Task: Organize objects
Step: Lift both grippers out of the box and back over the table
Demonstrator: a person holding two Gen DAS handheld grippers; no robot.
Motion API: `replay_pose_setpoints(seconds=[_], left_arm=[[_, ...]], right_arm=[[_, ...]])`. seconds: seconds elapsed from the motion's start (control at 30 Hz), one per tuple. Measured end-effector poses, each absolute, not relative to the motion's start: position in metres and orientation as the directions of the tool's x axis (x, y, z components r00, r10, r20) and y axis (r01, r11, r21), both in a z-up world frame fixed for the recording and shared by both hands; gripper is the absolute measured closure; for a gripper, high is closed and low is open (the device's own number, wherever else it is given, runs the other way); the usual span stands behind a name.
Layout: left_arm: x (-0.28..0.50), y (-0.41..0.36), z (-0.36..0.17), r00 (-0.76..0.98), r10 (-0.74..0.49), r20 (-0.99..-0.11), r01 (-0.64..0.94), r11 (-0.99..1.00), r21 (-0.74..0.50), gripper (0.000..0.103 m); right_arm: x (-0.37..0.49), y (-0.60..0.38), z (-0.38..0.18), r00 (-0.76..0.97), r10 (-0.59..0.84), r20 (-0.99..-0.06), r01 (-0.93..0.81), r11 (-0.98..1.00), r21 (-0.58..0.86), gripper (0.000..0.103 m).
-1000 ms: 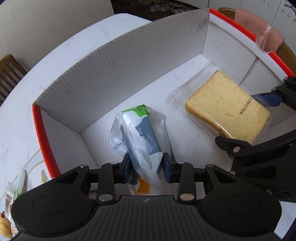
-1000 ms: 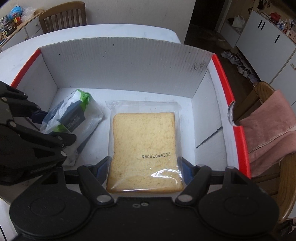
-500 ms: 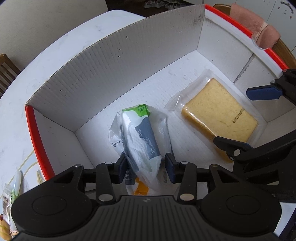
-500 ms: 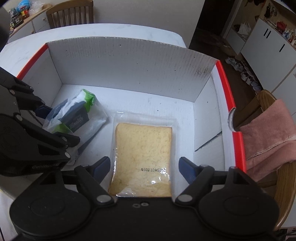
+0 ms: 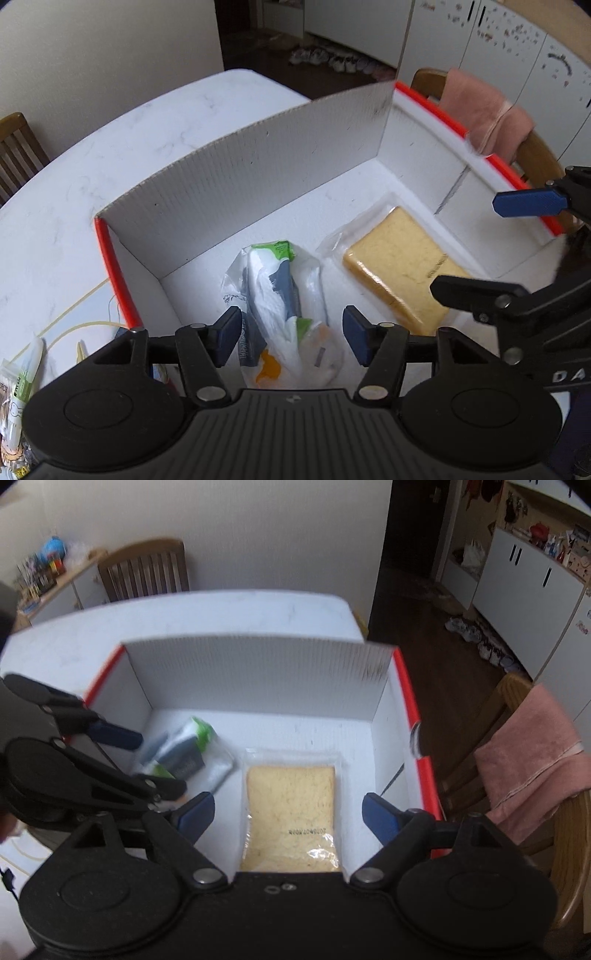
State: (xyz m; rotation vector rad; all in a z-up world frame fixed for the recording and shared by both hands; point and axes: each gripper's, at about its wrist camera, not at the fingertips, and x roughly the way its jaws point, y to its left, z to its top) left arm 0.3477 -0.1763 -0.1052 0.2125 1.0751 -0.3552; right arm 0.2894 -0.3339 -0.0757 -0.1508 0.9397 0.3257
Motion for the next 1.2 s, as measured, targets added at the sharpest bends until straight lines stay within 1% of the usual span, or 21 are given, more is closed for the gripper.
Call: replay_pose_setpoints(seconds=[0.1,0.27,0.43,0.53,0.73,0.87,1.0,1.17,1.2], left_arm=[[0.335,-0.172,-0.093,0.464,-0.207,-0.861,0.398,0.917,-0.005,0.044],[0.314,-0.157,-0.063,0.517,-0.289,-0.806,0.420,0.906,-0.056,0.044],[0.291,-0.133,-0.040,0.568,-0.331,-0.754,0.427,0.901,-0.073,0.041],[0.280,-0.116,-0.033,0.579,-0.356,-0.733,0.422,0.901,-0.103,0.041],[0.252,-0.076,-0.019,0.609,-0.362,-0.705,0.414,0.904,-0.106,0.041],[0.233,-0.043,-0.016,0.624,-0.359,-0.694,0.407,0.907,-0.103,0.041],[0.215,-0.006,-0.017,0.643,-0.338,-0.687,0.383,0.919,-0.094,0.035],[0.193,0.039,-0.020,0.664,-0.309,-0.681,0.355,0.932,-0.077,0.035],[0.189,0.047,-0.021,0.667,-0.302,-0.681,0.347,0.935,-0.074,0.033]], right_arm=[[0.278,-0.337,-0.059,0.575,0.236,-0.783,-0.334,0.942,0.038,0.015],[0.256,-0.336,-0.036,0.614,0.274,-0.740,-0.338,0.939,0.067,0.011],[0.236,-0.331,-0.024,0.631,0.300,-0.715,-0.333,0.938,0.100,0.009],[0.223,-0.319,-0.021,0.644,0.295,-0.706,-0.336,0.938,0.085,0.008],[0.198,-0.282,-0.015,0.661,0.288,-0.693,-0.355,0.934,0.048,0.006],[0.184,-0.255,-0.011,0.662,0.309,-0.683,-0.371,0.927,0.061,0.005],[0.171,-0.226,-0.009,0.652,0.338,-0.679,-0.393,0.916,0.079,0.001],[0.157,-0.188,-0.009,0.636,0.374,-0.675,-0.431,0.898,0.091,0.001],[0.155,-0.181,-0.010,0.634,0.380,-0.674,-0.436,0.895,0.094,0.001]])
